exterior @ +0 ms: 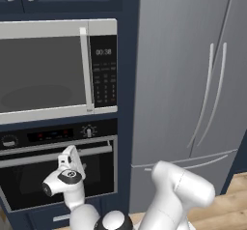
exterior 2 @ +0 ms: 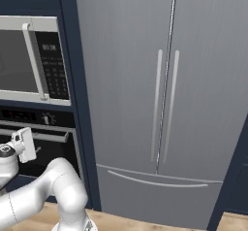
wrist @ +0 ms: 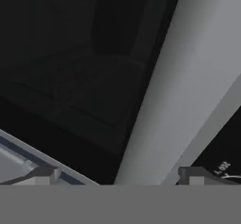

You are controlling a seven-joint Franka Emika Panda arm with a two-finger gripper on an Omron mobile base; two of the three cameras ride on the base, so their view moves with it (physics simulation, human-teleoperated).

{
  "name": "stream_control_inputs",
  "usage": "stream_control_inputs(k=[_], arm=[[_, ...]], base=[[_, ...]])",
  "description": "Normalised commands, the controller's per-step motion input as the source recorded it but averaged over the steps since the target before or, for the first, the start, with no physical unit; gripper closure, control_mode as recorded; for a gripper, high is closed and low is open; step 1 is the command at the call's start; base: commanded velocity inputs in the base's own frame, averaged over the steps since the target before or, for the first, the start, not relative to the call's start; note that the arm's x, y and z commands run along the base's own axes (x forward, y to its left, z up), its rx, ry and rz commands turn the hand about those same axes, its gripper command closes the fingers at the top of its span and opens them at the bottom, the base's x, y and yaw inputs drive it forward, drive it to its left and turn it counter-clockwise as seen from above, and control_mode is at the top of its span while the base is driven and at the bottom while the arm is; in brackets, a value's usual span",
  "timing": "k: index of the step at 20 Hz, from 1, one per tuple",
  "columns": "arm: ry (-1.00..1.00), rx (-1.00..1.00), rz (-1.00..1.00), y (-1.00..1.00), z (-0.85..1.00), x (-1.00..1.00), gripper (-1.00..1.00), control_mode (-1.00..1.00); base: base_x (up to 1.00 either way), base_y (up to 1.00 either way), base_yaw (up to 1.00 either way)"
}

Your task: Take the baked cake out of the oven and place it on the plate for cooling. Then close the oven door.

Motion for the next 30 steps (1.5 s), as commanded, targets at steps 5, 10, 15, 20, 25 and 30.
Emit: stream_control_inputs(k=[5, 10, 15, 20, 25, 30], arm=[[0.00, 0.00, 0.00, -0.24, 0.00, 0.36, -1.00, -1.00], [0.00, 0.00, 0.00, -0.09, -0.11, 0.42, -1.00, -1.00], [-0.01, 0.02, 0.01, -0.01, -0.04, 0.50, -1.00, -1.00], [0.00, 0.05, 0.05, -0.03, -0.03, 0.56, -1.00, -1.00], [0.00, 0.00, 0.00, 0.07, -0.06, 0.67, 1.00, -1.00], [0.05, 0.00, 0.00, 0.25, -0.28, 0.42, 1.00, -1.00]], base=[[0.00, 0.00, 0.00], [0.00, 0.00, 0.00], [0.00, 0.00, 0.00], [0.00, 0.00, 0.00], [0.00, 0.00, 0.00], [0.00, 0.00, 0.00]])
